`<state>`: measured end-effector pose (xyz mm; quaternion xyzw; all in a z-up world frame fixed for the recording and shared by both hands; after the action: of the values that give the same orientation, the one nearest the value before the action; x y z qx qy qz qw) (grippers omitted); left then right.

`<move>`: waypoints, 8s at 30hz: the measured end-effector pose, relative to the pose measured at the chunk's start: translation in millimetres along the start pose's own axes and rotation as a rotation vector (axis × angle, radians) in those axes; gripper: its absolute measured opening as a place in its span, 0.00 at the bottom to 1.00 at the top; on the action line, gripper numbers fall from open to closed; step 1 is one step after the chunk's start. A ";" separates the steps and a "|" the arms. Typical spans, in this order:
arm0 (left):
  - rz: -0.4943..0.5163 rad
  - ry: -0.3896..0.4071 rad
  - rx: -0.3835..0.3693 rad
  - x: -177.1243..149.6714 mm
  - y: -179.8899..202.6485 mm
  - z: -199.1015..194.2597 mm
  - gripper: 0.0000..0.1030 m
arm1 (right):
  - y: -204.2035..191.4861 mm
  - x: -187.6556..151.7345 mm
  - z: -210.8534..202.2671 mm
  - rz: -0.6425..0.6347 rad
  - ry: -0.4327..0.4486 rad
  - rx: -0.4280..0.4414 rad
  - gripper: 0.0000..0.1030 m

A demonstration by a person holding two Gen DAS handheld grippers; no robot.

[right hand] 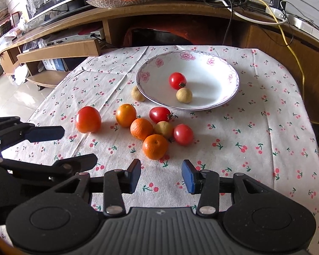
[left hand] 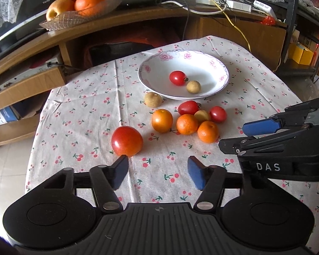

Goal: Organize fruits
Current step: 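Withdraw both tools from the bowl toward the remaining fruits, then grasp the large red tomato with the left tool while the right tool approaches a mandarin, then grasp the mandarin orange with the right tool, then carry the large tomato with the left tool while the right tool carries the mandarin to the bowl, then open the right tool over the bowl while the left tool releases the large tomato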

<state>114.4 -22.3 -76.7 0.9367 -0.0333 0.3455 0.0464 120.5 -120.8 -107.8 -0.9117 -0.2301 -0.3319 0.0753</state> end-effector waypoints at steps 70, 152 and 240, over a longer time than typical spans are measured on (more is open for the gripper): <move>-0.084 -0.070 -0.010 9.2 -19.4 48.1 0.49 | -5.0 6.2 32.9 -0.029 -0.021 0.060 0.31; 0.009 -0.021 -0.050 9.7 25.7 15.4 0.48 | 12.5 -3.6 -20.8 -0.004 0.026 -0.019 0.31; 0.008 0.048 0.005 96.5 23.6 68.0 0.64 | 107.1 85.9 19.5 0.113 0.177 -0.080 0.32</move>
<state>229.2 -56.2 -63.9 0.9280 -0.0352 0.3684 0.0432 239.8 -177.9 -66.2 -0.8925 -0.1575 -0.4155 0.0774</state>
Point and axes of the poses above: each gripper's, at about its wrist camera, not at the fingertips, and z roughly the way its jaws point, y to its right, x to its top, the point moved 10 cm from there along z, roughly the way its jaws point, and after that the axes turned 12 degrees about -z, right-handed, at the moved point
